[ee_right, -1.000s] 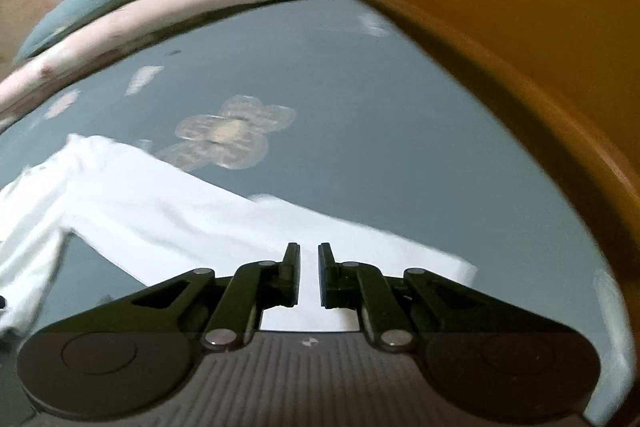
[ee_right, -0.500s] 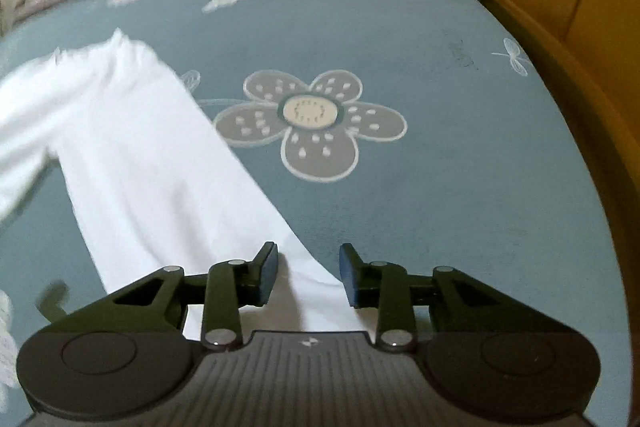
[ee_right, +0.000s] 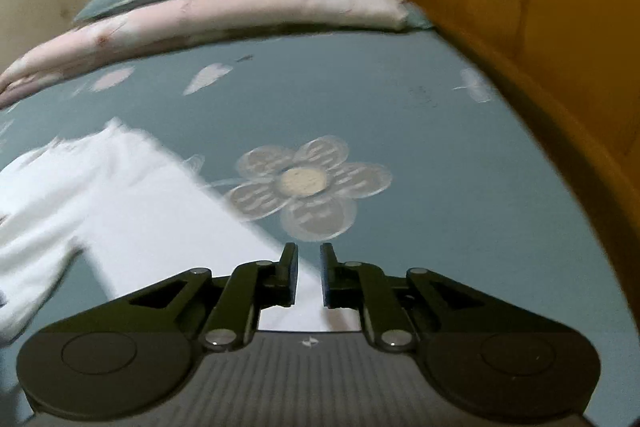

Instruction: Fold clothes

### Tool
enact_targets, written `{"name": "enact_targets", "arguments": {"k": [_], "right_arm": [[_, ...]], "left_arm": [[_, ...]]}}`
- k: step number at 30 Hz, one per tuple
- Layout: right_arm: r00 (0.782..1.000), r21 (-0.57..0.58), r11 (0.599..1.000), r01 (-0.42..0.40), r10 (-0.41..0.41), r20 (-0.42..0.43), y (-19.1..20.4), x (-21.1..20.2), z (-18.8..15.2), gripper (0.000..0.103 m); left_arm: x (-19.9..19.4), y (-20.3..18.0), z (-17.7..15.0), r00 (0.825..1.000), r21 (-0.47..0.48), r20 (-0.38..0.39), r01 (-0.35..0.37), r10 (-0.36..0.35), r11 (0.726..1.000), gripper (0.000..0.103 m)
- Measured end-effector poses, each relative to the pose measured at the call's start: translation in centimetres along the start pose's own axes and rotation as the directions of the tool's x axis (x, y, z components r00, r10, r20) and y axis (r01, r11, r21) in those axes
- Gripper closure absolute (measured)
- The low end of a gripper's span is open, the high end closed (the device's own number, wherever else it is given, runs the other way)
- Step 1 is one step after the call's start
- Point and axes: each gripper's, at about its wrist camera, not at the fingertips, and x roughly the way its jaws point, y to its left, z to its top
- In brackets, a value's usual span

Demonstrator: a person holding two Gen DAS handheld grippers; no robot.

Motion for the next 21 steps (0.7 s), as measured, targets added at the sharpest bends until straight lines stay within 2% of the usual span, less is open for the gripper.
{"name": "enact_targets", "arguments": {"k": [1, 3, 7, 10, 12, 16, 18, 19, 21], "right_arm": [[0.999, 0.019, 1.0, -0.025, 0.026, -0.036, 0.3, 0.4, -0.4, 0.082], [0.995, 0.042, 0.999, -0.008, 0.012, -0.094, 0.7, 2.2, -1.4, 0.082], [0.996, 0.062, 0.995, 0.084, -0.084, 0.0, 0.1, 4.1, -1.2, 0.083], [0.992, 0.116, 0.986, 0.123, -0.124, 0.002, -0.4, 4.3, -0.1, 0.079], [0.991, 0.109, 0.985, 0.137, -0.137, -0.003, 0.8, 3.7, 0.5, 0.076], [0.999, 0.06, 0.998, 0.024, -0.021, -0.048, 4.2, 4.5, 0.9, 0.069], [0.995, -0.009, 0.998, 0.054, -0.055, -0.079, 5.8, 6.4, 0.8, 0.069], [0.994, -0.048, 0.995, 0.087, -0.089, -0.057, 6.0, 7.3, 0.7, 0.068], [0.994, -0.046, 0.993, 0.108, -0.109, -0.014, 5.3, 8.4, 1.2, 0.067]], "left_arm": [[0.0, 0.0, 0.0, 1.0, -0.001, 0.001, 0.0, 0.0, 1.0, 0.023], [0.1, 0.0, 0.0, 1.0, -0.002, 0.001, -0.002, 0.002, 1.0, 0.023], [0.0, 0.0, 0.0, 1.0, -0.009, -0.002, -0.007, 0.007, 1.0, 0.023], [-0.4, 0.1, -0.1, 1.0, -0.012, 0.004, -0.004, 0.004, 1.0, 0.023], [-0.6, 0.2, -0.1, 1.0, -0.016, 0.009, -0.001, 0.001, 1.0, 0.023], [-0.8, 0.1, -0.1, 1.0, -0.01, 0.019, 0.008, -0.007, 1.0, 0.023], [-0.8, 0.3, -0.1, 1.0, -0.013, 0.021, 0.007, -0.007, 1.0, 0.023], [-0.7, 0.4, -0.1, 1.0, -0.015, 0.022, 0.006, -0.005, 1.0, 0.023], [-0.6, 0.9, -0.1, 1.0, -0.034, 0.02, -0.016, 0.016, 0.999, 0.023]]}}
